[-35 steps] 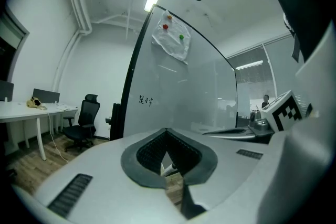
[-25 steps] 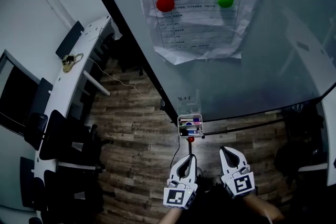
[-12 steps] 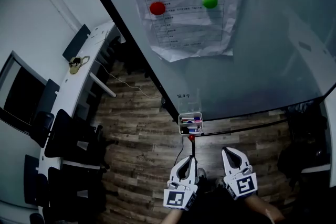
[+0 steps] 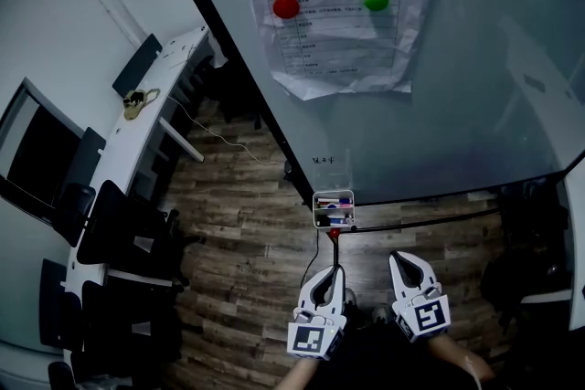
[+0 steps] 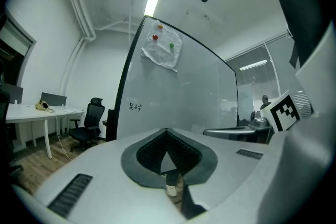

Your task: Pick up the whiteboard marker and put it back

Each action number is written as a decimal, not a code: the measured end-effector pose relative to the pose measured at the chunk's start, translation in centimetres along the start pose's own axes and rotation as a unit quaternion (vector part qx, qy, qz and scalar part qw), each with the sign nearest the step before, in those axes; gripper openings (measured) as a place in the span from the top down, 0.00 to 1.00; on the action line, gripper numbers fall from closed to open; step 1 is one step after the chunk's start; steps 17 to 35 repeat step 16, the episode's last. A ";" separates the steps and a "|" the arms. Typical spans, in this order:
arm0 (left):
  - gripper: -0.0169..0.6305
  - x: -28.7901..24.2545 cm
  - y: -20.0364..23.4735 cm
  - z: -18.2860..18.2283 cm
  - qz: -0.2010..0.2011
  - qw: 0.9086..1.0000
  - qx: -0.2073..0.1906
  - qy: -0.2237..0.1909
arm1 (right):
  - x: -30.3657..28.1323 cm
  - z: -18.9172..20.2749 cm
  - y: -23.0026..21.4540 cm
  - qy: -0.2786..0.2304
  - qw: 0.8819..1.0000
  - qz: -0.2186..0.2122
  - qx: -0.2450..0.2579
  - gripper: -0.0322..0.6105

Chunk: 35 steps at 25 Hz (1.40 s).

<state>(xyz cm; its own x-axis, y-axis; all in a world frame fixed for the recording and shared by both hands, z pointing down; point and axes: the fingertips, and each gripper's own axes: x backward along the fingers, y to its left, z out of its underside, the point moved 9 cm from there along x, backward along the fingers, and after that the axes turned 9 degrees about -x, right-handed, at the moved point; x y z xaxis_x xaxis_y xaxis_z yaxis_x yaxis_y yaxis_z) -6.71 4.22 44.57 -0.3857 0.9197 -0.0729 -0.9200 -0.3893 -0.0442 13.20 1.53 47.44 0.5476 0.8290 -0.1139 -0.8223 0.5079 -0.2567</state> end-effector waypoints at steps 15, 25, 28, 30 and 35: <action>0.96 -1.0 0.6 1.0 0.007 1.000 0.002 -0.005 | -0.9 -0.8 0.0 0.004 1.000 -0.002 -0.003 0.93; 0.96 -1.0 0.6 1.2 0.008 1.000 0.004 -0.007 | -1.0 -0.8 0.0 0.002 1.000 -0.003 -0.004 0.93; 0.96 -1.0 0.6 1.2 0.008 1.000 0.004 -0.007 | -1.0 -0.8 0.0 0.002 1.000 -0.003 -0.004 0.93; 0.96 -1.0 0.6 1.2 0.008 1.000 0.004 -0.007 | -1.0 -0.8 0.0 0.002 1.000 -0.003 -0.004 0.93; 0.96 -1.0 0.6 1.2 0.008 1.000 0.004 -0.007 | -1.0 -0.8 0.0 0.002 1.000 -0.003 -0.004 0.93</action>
